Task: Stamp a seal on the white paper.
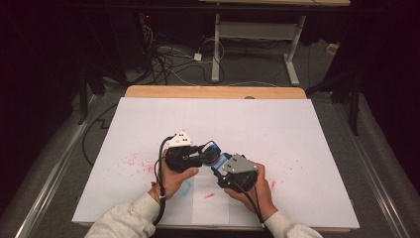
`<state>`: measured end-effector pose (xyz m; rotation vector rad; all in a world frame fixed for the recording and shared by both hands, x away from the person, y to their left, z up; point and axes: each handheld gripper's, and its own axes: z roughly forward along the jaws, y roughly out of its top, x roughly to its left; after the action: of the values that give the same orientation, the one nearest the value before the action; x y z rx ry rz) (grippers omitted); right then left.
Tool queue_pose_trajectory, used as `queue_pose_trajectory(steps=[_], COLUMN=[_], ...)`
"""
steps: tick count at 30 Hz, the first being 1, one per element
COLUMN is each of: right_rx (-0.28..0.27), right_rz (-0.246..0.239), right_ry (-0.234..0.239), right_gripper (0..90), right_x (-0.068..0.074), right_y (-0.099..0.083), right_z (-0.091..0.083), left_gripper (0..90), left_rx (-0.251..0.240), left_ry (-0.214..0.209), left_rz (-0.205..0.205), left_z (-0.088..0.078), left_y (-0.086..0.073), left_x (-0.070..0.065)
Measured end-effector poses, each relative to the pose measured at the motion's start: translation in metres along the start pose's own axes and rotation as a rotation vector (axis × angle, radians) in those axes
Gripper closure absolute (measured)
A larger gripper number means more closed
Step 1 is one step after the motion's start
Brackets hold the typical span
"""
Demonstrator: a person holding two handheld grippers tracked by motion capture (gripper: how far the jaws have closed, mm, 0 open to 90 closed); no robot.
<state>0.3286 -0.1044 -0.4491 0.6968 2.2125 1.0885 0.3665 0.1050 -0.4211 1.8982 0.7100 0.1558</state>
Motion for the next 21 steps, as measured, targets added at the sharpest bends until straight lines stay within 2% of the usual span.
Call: queue_pose_trajectory(steps=[11, 21], right_rx=[0.002, 0.01], right_rz=[0.041, 0.059], right_ry=[-0.004, 0.0], right_gripper=[40.6, 40.6], right_x=[-0.0025, -0.0017], right_y=[0.0039, 0.0044], right_z=[0.0042, 0.0074], left_gripper=[67.7, 67.7], left_rx=[-0.003, -0.008], left_ry=[0.0, -0.033], left_rz=[0.014, 0.018], left_z=[0.0007, 0.0037], left_y=[0.0008, -0.0011], left_x=[-0.004, -0.0089])
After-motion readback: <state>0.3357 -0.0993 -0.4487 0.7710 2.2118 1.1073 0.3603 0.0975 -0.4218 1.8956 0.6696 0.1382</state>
